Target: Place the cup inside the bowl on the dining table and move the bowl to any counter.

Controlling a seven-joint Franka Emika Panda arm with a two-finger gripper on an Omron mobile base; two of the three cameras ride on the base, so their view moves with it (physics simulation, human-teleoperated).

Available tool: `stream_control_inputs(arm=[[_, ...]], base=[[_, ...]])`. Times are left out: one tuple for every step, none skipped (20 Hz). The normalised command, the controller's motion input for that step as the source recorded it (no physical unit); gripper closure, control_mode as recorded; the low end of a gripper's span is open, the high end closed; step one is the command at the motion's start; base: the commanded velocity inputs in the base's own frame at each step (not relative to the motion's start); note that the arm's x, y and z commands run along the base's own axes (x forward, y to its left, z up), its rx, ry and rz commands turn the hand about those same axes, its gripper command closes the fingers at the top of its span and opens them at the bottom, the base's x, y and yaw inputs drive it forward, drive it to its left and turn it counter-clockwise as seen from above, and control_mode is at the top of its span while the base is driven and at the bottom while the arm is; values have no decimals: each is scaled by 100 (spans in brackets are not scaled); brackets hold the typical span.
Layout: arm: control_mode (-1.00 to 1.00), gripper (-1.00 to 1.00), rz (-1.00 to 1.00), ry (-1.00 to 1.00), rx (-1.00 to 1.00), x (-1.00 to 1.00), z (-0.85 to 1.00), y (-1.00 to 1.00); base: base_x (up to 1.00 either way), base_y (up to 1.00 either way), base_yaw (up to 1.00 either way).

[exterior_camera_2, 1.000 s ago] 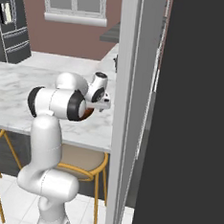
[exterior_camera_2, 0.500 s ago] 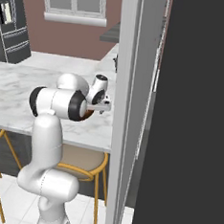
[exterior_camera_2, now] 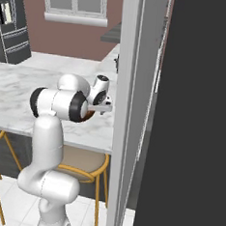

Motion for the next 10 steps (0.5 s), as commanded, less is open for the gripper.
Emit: stream_control_inputs(arm=[[-100,100,0,0,0,0,0,0],[-100,100,0,0,0,0,0,0],[-100,100,0,0,0,0,0,0],[-100,100,0,0,0,0,0,0],[-100,100,0,0,0,0,0,0],[-100,100,0,0,0,0,0,0],[-100,100,0,1,0,0,0,0],[-100,100,0,1,0,0,0,0],[-100,100,0,1,0,0,0,0],[-100,100,0,0,0,0,0,0]], base=[[0,0,0],[0,0,0],[0,0,0],[0,0,0],[0,0,0],[0,0,0],[0,0,0],[0,0,0],[0,0,0],[0,0,0]])
